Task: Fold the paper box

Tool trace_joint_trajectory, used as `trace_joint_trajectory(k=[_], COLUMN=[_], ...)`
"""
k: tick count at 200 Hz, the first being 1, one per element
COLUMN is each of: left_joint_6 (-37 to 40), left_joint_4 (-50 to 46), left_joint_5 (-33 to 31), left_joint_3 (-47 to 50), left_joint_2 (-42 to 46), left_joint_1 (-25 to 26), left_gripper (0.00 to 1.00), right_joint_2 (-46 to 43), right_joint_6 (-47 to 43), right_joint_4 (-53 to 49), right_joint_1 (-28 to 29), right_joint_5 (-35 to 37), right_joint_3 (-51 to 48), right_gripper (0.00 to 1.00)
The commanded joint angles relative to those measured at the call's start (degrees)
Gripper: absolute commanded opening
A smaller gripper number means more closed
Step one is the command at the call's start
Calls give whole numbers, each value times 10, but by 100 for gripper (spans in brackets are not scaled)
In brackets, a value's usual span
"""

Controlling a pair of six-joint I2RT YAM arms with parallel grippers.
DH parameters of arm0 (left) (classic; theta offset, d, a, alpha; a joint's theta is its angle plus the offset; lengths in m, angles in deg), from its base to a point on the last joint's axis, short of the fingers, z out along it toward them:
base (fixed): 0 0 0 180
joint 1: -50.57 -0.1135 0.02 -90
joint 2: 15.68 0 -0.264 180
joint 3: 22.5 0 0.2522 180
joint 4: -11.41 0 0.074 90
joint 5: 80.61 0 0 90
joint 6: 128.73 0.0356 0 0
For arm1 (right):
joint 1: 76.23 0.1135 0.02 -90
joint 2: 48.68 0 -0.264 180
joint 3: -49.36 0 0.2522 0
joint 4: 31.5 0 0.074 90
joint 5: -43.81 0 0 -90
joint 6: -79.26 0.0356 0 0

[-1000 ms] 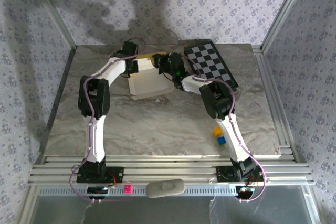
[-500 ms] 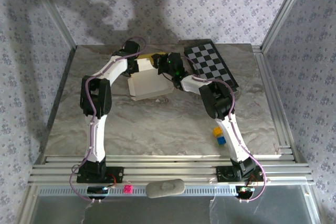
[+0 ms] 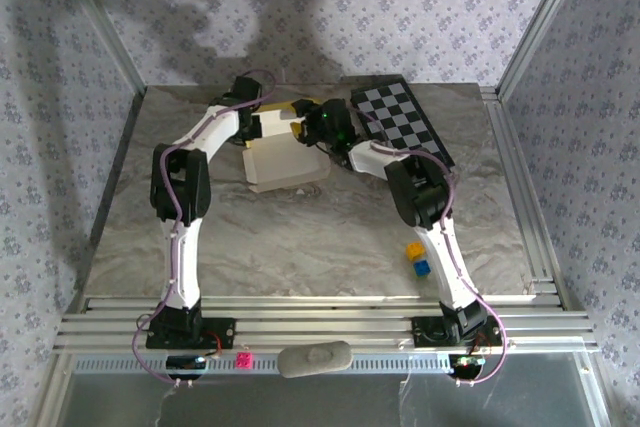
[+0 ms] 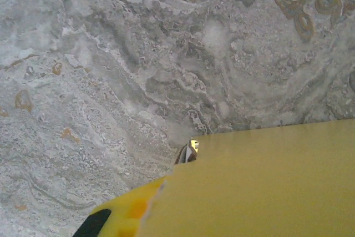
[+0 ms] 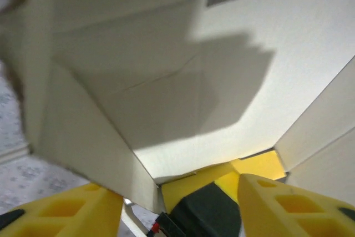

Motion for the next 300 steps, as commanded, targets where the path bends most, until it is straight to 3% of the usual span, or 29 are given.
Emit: trace_joint_trajectory(k=[1, 38, 78, 111, 157, 184, 197, 216, 242, 255, 272, 300], left_joint_6=[35, 50, 54, 50, 75, 93, 98, 83, 47, 29, 8, -23], left_joint_4=[-63, -105, -174, -189, -195, -232, -252, -264, -252, -247, -255, -267], left_joint_5=[44, 138, 356, 477, 532, 541, 529, 485, 423, 405, 371, 315], left_joint_3=[7, -13, -85, -86, -48, -55, -58, -50, -1, 20, 31, 41], left_joint_2=[35, 48, 29, 34, 74, 83, 87, 99, 135, 151, 164, 180], left_joint_1=[-21, -42, -61, -57, -42, -30, -22, -10, 6, 13, 24, 46], left_gripper=[0, 0, 0, 0, 0, 0, 0, 0, 0, 0, 0, 0], right_joint_2=[-85, -202, -324, -428, -580, -625, -625, -603, -568, -557, -545, -488], right_joint_6=[-73, -219, -433, -599, -764, -832, -831, -762, -597, -509, -423, -386], right_joint_4=[-80, -187, -371, -475, -438, -445, -487, -573, -667, -677, -685, -715], right_joint_1=[-24, -49, -85, -95, -82, -73, -74, -79, -71, -60, -29, 3], right_joint_5=[-8, -26, -19, 28, 117, 150, 165, 183, 159, 137, 160, 191], right_joint_3=[-15, -65, -96, -119, -226, -247, -225, -158, -77, -56, -34, 29], right_gripper=[62, 68, 66, 66, 74, 77, 79, 77, 68, 61, 55, 54])
